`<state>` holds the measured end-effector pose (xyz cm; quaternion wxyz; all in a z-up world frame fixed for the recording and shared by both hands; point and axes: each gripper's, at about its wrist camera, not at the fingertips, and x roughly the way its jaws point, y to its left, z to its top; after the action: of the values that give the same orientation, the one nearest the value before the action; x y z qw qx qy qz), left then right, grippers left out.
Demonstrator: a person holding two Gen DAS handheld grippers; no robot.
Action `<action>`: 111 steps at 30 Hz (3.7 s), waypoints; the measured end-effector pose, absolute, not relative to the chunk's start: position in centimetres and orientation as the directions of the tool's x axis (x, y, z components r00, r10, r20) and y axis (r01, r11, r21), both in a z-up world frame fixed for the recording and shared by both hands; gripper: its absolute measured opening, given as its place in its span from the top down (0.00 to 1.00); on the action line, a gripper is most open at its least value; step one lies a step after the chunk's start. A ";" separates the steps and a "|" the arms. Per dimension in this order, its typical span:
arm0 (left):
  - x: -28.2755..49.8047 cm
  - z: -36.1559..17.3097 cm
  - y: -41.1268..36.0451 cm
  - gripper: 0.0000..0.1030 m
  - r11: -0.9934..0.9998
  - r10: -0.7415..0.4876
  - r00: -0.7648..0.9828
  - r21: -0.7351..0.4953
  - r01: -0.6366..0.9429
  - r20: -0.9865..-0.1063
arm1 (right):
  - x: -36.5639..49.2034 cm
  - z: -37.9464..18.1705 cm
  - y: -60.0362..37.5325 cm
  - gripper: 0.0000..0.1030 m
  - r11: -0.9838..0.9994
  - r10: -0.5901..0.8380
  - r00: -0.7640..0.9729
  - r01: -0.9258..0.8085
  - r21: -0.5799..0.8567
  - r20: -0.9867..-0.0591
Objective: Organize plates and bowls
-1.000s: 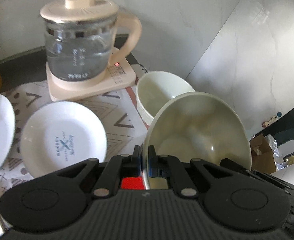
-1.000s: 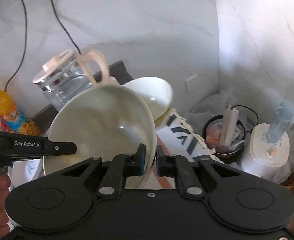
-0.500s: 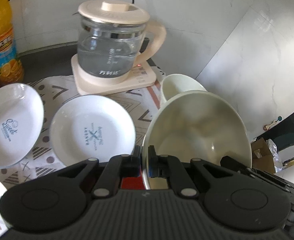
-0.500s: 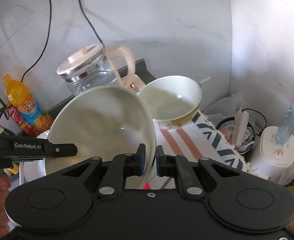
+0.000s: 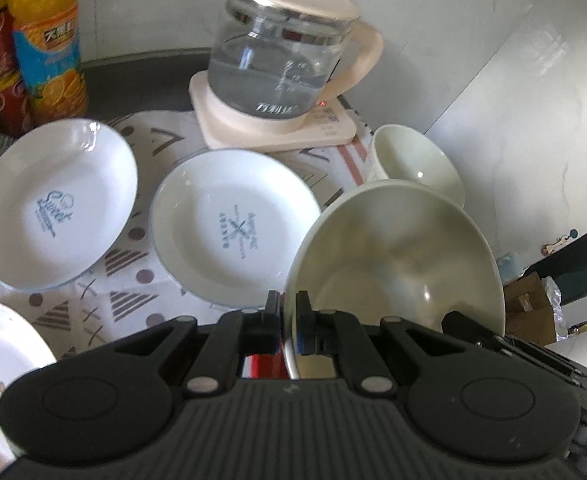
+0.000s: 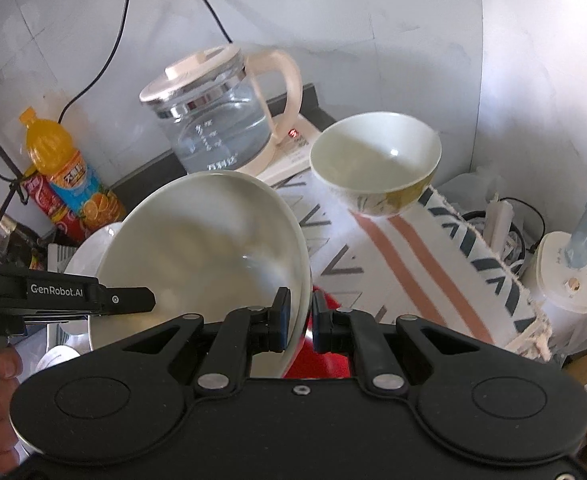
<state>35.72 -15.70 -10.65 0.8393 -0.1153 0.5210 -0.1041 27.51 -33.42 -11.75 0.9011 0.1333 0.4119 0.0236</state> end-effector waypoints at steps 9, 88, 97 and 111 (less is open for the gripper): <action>34.8 -13.3 -15.1 0.95 0.951 -0.297 0.371 -0.308 0.033 -0.880 | 27.4 -13.2 -33.0 0.91 0.960 0.145 0.637 0.096 0.265 -0.757; 49.7 -15.4 -29.2 0.59 0.957 -0.249 0.446 -0.288 -0.021 -0.860 | 41.6 -16.5 -46.9 0.56 0.912 0.169 0.629 0.193 0.362 -0.759; 51.6 -18.2 -30.2 0.59 0.957 -0.232 0.413 -0.282 -0.064 -0.881 | 43.5 -18.8 -47.0 0.56 0.914 0.180 0.583 0.197 0.353 -0.792; 51.5 -19.2 -31.1 0.88 0.955 -0.254 0.383 -0.293 -0.046 -0.888 | 44.3 -19.3 -45.9 0.72 0.926 0.183 0.558 0.178 0.333 -0.809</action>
<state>51.50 -31.09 -19.20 0.8203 -0.1362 0.5519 -0.0634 44.34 -45.94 -19.31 0.8614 0.1923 0.4701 0.0014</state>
